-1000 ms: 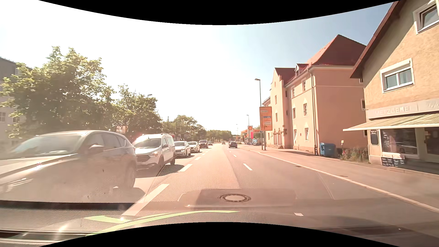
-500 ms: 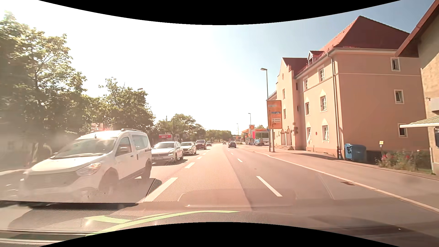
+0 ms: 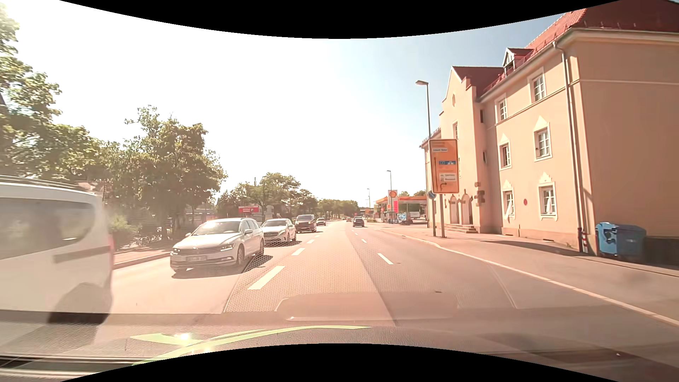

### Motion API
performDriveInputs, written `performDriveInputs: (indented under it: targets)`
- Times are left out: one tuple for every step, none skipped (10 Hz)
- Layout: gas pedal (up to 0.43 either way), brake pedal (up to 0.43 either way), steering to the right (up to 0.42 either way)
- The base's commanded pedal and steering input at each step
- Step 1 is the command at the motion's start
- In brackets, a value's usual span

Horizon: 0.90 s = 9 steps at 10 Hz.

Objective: Follow the waypoints while adhering to traffic rules and regulations

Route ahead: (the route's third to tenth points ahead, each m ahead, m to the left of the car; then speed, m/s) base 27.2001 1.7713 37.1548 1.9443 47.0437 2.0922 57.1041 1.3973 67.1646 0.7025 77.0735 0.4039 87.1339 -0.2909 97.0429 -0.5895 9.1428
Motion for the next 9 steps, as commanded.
performDriveInputs:
  targets:
    - [0.047, 0.000, -0.001]
    - [0.047, 0.000, -0.002]
    - [0.047, 0.000, -0.001]
    - [0.047, 0.000, -0.001]
    - [0.047, 0.000, -0.001]
    - [0.047, 0.000, -0.002]
    - [0.047, 0.000, -0.001]
    - [0.047, 0.000, -0.001]
    - [0.047, 0.000, -0.001]
